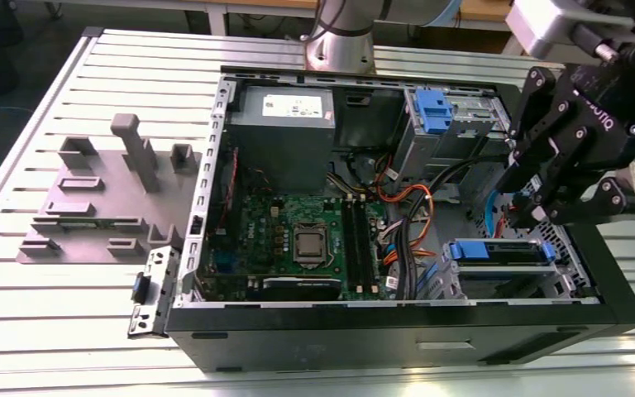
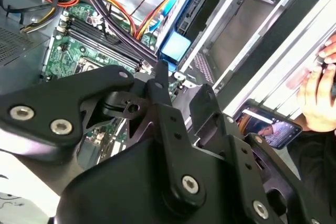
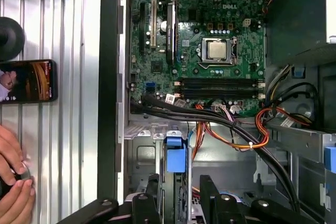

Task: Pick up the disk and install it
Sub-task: 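Insert the disk into the insertion slot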

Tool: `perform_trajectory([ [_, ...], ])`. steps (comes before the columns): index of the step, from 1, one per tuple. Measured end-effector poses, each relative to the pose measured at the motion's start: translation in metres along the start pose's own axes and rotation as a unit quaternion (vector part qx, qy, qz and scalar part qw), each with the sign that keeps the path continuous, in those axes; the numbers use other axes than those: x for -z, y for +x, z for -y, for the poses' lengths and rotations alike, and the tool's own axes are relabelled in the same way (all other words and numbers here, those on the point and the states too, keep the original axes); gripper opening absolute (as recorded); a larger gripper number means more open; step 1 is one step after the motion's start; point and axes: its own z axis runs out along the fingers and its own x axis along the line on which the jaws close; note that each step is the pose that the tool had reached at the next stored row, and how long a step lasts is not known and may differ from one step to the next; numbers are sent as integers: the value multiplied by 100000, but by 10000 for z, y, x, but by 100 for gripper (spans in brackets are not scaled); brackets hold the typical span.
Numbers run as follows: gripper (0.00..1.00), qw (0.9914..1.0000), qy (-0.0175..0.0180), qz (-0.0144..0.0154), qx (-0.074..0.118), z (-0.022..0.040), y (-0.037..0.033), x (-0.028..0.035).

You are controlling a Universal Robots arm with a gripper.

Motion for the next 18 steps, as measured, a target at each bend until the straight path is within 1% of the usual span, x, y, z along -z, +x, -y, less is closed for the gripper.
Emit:
perform_trajectory([
  [2, 43, 100000, 1, 1, -2, 1, 0, -36],
  [4, 30, 100000, 2, 3, -3, 3, 0, -72],
  [5, 30, 100000, 2, 5, -2, 4, 0, -90],
  [6, 24, 100000, 3, 9, -2, 6, 0, -110],
  [7, 24, 100000, 1, 6, -1, 7, 0, -127],
  [9, 13, 100000, 0, 7, -1, 9, 0, -164],
  [10, 11, 100000, 2, 4, -1, 10, 0, -181],
  [18, 11, 100000, 2, 8, -1, 16, 0, -322],
])
